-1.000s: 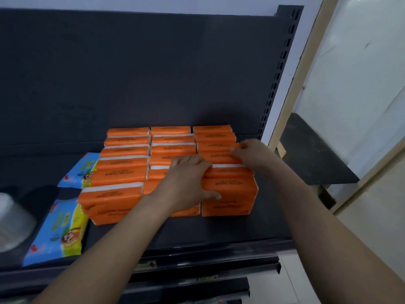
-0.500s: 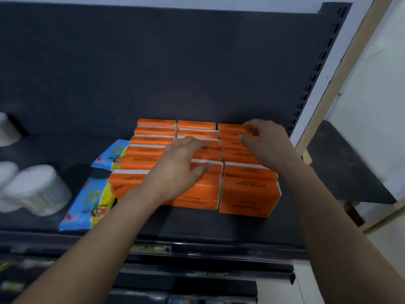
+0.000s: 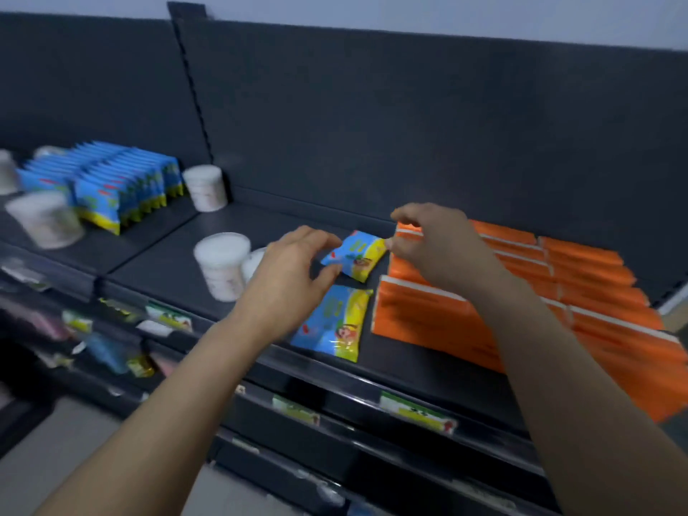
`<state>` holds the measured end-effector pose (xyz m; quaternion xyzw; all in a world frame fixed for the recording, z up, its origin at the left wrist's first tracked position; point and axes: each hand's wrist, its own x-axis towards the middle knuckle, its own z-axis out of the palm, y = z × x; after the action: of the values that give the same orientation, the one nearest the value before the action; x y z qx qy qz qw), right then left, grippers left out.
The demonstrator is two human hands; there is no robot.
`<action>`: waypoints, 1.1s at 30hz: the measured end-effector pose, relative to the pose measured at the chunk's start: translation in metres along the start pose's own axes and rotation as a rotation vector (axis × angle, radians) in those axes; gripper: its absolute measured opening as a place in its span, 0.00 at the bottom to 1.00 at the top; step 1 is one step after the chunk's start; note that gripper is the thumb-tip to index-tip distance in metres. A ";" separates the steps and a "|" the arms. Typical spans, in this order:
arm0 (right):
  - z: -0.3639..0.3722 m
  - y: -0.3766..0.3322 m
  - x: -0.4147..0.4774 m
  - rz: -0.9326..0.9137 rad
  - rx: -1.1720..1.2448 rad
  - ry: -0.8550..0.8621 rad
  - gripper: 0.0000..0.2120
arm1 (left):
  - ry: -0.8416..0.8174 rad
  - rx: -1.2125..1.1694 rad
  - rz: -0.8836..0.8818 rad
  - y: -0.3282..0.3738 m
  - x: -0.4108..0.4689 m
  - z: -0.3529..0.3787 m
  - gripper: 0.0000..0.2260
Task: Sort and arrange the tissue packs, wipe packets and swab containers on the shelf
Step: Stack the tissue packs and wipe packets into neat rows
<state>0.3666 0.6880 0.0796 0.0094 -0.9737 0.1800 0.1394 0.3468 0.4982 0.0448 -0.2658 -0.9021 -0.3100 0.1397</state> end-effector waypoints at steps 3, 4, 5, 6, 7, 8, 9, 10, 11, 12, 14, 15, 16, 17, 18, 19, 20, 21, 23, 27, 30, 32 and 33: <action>0.024 -0.036 0.019 -0.014 -0.030 -0.067 0.21 | -0.001 -0.019 -0.042 -0.045 -0.007 -0.026 0.12; 0.031 -0.044 0.026 -0.005 -0.039 -0.094 0.21 | -0.012 -0.018 -0.042 -0.057 -0.008 -0.031 0.12; 0.038 -0.050 0.033 0.008 -0.051 -0.118 0.22 | -0.026 -0.014 -0.038 -0.068 -0.008 -0.036 0.12; 0.045 -0.055 0.039 0.025 -0.061 -0.137 0.22 | -0.037 -0.013 -0.030 -0.078 -0.007 -0.040 0.12; 0.049 -0.059 0.044 0.042 -0.068 -0.147 0.22 | -0.050 -0.018 -0.018 -0.086 -0.004 -0.042 0.12; 0.052 -0.062 0.048 0.058 -0.075 -0.153 0.22 | -0.066 -0.027 0.000 -0.092 0.000 -0.044 0.11; 0.055 -0.064 0.051 0.073 -0.088 -0.159 0.22 | -0.086 -0.039 0.021 -0.095 0.004 -0.044 0.11; 0.056 -0.064 0.053 0.089 -0.106 -0.172 0.22 | -0.110 -0.048 0.039 -0.097 0.009 -0.043 0.12; 0.056 -0.064 0.055 0.104 -0.128 -0.188 0.21 | -0.135 -0.058 0.054 -0.096 0.012 -0.041 0.12; 0.056 -0.062 0.057 0.116 -0.154 -0.209 0.21 | -0.154 -0.074 0.075 -0.094 0.016 -0.036 0.12; 0.054 -0.056 0.064 0.121 -0.207 -0.255 0.21 | -0.177 -0.105 0.127 -0.086 0.021 -0.025 0.12; 0.052 -0.053 0.068 0.119 -0.230 -0.273 0.22 | -0.199 -0.106 0.145 -0.081 0.023 -0.018 0.12; 0.050 -0.049 0.073 0.111 -0.248 -0.288 0.22 | -0.231 -0.100 0.157 -0.076 0.024 -0.010 0.12; 0.049 -0.045 0.078 0.098 -0.264 -0.301 0.22 | -0.274 -0.088 0.158 -0.071 0.026 -0.002 0.12; 0.048 -0.042 0.083 0.085 -0.276 -0.322 0.23 | -0.322 -0.063 0.148 -0.067 0.027 0.005 0.12; 0.048 -0.039 0.088 0.070 -0.287 -0.352 0.23 | -0.366 -0.021 0.133 -0.063 0.029 0.012 0.12; 0.050 -0.035 0.093 0.050 -0.298 -0.387 0.24 | -0.394 0.032 0.119 -0.059 0.031 0.017 0.12; 0.051 -0.031 0.098 0.023 -0.315 -0.419 0.24 | -0.408 0.096 0.109 -0.057 0.034 0.021 0.12; 0.054 -0.022 0.108 -0.022 -0.353 -0.486 0.26 | -0.424 0.214 0.094 -0.055 0.041 0.026 0.14; 0.059 -0.009 0.130 -0.158 -0.493 -0.636 0.29 | -0.456 0.465 0.053 -0.056 0.053 0.032 0.18; 0.070 -0.003 0.143 -0.214 -0.562 -0.764 0.33 | -0.473 0.545 -0.025 -0.054 0.048 0.044 0.19; 0.079 0.002 0.148 -0.240 -0.598 -0.830 0.36 | -0.526 0.380 -0.179 -0.051 0.042 0.057 0.24; 0.083 0.003 0.150 -0.258 -0.625 -0.854 0.37 | -0.561 0.304 -0.263 -0.050 0.040 0.062 0.27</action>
<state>0.2000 0.6666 0.0451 0.1592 -0.9418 -0.1566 -0.2513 0.2799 0.5200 -0.0102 -0.1984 -0.9678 -0.1021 -0.1167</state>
